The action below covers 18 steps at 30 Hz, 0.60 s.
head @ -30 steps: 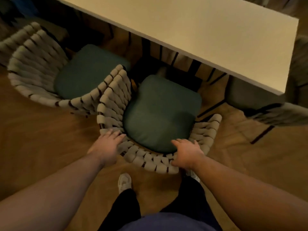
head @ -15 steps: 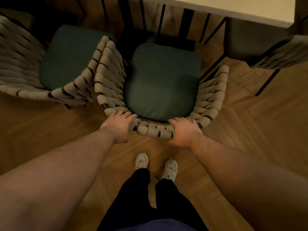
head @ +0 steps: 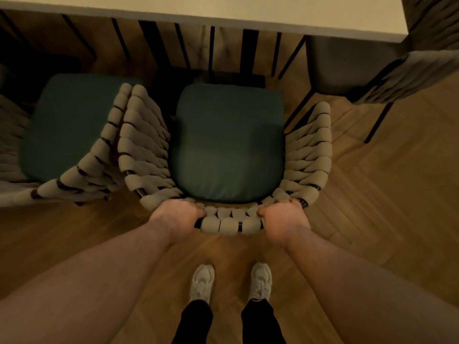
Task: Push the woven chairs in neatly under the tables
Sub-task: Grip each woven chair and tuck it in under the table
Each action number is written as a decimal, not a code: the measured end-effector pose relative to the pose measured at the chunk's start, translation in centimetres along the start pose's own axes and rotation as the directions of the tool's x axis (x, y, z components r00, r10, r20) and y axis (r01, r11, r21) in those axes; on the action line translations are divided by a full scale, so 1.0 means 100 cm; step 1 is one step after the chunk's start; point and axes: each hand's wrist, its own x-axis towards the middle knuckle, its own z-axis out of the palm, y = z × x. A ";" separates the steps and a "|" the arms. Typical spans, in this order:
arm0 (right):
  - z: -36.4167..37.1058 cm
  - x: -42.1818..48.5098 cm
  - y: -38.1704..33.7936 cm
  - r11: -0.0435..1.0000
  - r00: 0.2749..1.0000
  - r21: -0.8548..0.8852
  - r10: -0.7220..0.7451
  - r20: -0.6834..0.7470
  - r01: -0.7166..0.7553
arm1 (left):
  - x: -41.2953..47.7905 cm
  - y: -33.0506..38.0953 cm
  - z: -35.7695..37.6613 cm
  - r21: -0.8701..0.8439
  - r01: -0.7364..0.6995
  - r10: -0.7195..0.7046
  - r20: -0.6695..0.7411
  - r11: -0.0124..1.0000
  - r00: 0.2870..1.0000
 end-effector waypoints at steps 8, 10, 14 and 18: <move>-0.022 0.030 0.026 0.996 0.994 0.049 0.084 -0.064 -0.081 | 0.039 -0.004 -0.032 -0.006 0.013 -0.014 -0.039 1.000 0.999; -0.027 0.038 0.035 0.994 0.994 0.064 0.090 -0.069 -0.085 | 0.049 -0.004 -0.041 0.000 0.012 -0.012 -0.059 1.000 0.998; -0.031 0.049 0.053 0.994 0.991 0.060 0.101 -0.084 -0.097 | 0.063 0.000 -0.049 -0.008 0.011 -0.011 -0.056 1.000 0.998; -0.025 0.049 0.061 0.994 0.989 0.048 0.100 -0.104 -0.095 | 0.066 0.007 -0.049 -0.030 0.017 -0.018 -0.043 0.999 0.999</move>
